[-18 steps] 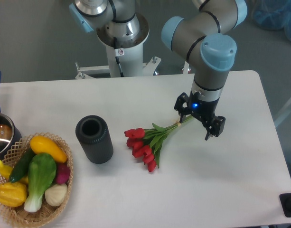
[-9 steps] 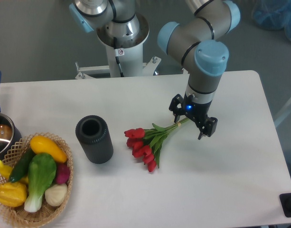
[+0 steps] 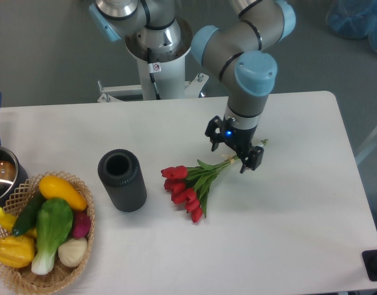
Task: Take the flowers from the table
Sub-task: 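Move the gripper along the stems toward the red tulip heads and lower, then close the gripper around the stems just below the tulip heads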
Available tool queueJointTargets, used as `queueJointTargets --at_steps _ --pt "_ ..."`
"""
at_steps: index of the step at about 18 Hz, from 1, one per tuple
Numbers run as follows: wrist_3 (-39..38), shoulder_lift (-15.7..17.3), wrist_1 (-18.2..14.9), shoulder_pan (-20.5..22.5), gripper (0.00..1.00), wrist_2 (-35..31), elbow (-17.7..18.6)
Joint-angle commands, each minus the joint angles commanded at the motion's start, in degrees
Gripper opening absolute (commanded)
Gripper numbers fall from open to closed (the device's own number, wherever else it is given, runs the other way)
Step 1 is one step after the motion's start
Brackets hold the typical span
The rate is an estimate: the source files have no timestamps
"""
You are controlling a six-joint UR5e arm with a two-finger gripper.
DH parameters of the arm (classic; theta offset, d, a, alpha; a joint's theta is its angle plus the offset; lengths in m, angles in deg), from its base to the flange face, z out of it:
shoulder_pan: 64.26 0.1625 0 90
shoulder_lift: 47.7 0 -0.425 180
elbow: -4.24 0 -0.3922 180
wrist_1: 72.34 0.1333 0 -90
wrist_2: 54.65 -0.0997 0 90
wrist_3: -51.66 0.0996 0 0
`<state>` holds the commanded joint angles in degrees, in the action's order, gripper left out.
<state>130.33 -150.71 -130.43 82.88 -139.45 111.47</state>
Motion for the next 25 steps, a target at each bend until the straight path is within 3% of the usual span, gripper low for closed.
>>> queueJointTargets --at_steps 7,13,17,25 --pt "-1.5 -0.4 0.3 -3.9 1.0 -0.5 1.1" --pt "-5.5 -3.0 4.6 -7.1 1.0 -1.2 1.4" --pt "-6.1 -5.1 5.6 -9.4 1.0 -6.3 1.3" --pt "-5.5 -6.0 6.2 -9.5 1.0 -7.1 1.5"
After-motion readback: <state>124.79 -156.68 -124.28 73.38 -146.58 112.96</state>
